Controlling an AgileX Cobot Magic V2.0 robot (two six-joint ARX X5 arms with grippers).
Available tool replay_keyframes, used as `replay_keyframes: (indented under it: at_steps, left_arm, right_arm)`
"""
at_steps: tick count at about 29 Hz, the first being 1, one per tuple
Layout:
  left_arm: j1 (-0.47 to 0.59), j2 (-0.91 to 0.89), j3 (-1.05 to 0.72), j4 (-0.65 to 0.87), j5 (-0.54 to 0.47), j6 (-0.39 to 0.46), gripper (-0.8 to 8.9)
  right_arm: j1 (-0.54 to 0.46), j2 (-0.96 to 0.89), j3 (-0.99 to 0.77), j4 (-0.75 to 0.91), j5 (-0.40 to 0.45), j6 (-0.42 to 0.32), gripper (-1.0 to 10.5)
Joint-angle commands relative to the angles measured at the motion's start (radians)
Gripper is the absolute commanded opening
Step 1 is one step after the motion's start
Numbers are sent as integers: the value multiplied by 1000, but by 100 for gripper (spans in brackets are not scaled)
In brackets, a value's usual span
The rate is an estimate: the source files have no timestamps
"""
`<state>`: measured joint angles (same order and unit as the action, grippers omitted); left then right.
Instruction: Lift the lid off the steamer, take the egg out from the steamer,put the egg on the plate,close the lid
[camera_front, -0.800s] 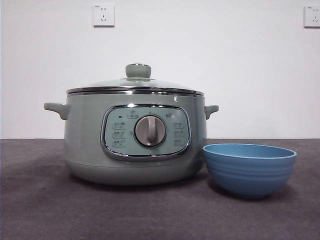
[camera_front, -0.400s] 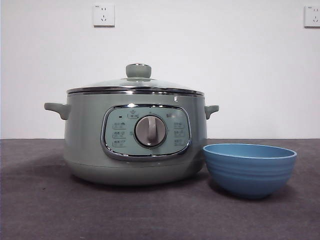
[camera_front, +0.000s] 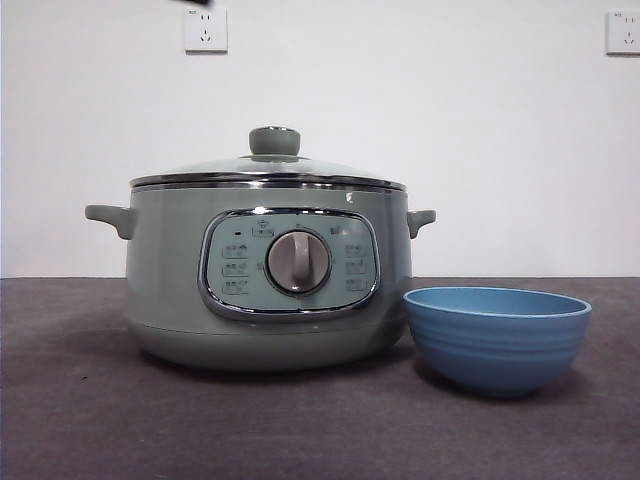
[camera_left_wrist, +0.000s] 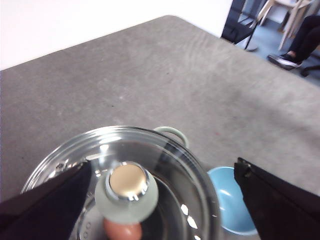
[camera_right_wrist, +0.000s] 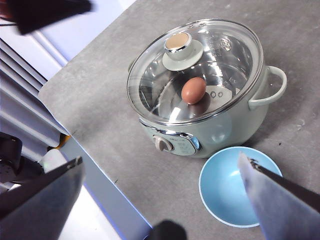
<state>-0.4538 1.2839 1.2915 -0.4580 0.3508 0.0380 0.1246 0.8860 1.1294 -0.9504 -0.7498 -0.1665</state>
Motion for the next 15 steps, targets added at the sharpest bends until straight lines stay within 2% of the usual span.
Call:
replay_keyframes:
  at_steps: [1,10,15]
  left_arm:
    - [-15,75,0,49,-41,19,480]
    - [-44,287,0,141,-123,45,480]
    - [-55,318,0,138,-148,44,462]
  right_arm:
    - [2,0,0,1,-1,1,567]
    - [2,0,0,0,0,1,567]
    - [2,0,0,0,1,1,567]
